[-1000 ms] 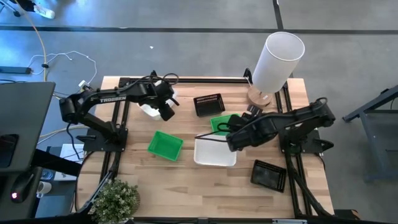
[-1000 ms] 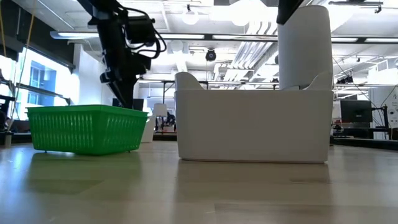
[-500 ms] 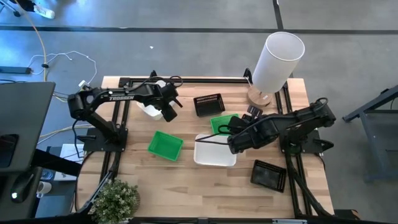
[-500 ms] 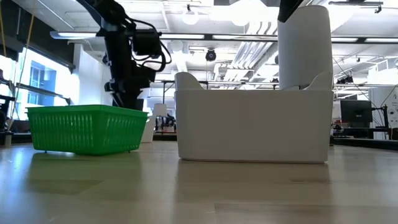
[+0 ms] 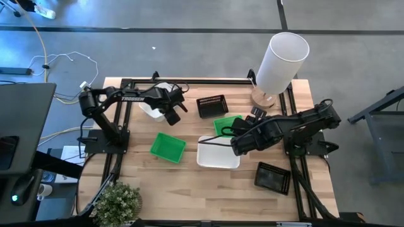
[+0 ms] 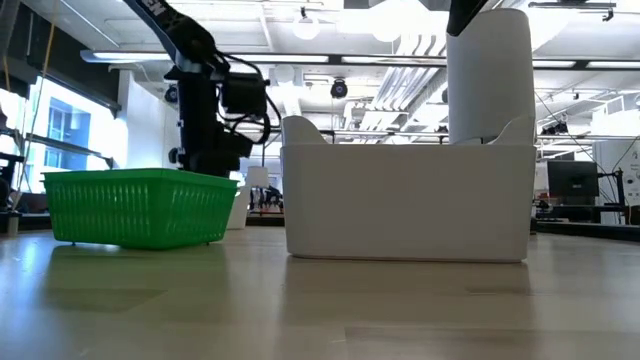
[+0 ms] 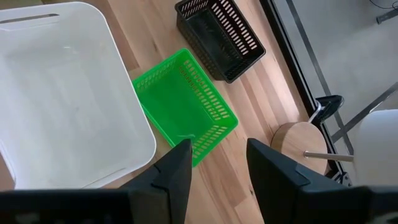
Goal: Stack baskets by color
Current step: Stack the top white bin on the white bin
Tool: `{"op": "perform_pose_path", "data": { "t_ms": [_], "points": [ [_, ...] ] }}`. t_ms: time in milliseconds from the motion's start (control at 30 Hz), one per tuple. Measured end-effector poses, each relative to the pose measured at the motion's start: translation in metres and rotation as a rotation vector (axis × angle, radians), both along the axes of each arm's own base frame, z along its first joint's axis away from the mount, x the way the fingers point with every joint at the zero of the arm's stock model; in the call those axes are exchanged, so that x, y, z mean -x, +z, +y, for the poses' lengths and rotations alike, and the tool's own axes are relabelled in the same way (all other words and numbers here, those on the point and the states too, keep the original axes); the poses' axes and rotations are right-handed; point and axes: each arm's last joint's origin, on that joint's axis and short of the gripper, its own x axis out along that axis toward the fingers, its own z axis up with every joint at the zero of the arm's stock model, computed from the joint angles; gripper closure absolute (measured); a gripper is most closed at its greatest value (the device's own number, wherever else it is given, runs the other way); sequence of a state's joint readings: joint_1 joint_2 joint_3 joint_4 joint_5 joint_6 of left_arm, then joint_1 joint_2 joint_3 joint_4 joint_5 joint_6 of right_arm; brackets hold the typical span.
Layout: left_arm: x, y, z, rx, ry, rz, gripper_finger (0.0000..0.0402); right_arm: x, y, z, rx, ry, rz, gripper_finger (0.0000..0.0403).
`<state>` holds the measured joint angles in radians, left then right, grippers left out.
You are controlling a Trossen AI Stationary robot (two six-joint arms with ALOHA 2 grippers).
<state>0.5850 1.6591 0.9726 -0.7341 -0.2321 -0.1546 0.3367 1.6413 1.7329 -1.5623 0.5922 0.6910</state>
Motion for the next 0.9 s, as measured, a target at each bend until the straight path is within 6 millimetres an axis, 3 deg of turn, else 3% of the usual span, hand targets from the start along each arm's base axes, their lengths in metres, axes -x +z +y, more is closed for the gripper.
{"op": "perform_pose_path", "data": {
  "t_ms": [167,433,667,900],
  "points": [
    [-0.001,-0.008,0.000,0.030,-0.019,0.022,0.0291,0.000,0.000,0.000,0.000,0.000,0.000,0.0263],
    [-0.003,-0.010,-0.001,0.056,-0.090,0.028,0.0392,0.000,0.000,0.000,-0.001,-0.006,-0.004,0.0263],
    [-0.005,-0.006,-0.007,0.053,-0.128,0.032,0.0400,-0.001,0.000,0.000,-0.017,-0.044,-0.030,0.0263],
    [-0.013,0.014,-0.032,-0.009,-0.217,-0.017,0.0401,-0.001,0.000,0.000,-0.031,-0.087,-0.059,0.0263]
  ]
}}
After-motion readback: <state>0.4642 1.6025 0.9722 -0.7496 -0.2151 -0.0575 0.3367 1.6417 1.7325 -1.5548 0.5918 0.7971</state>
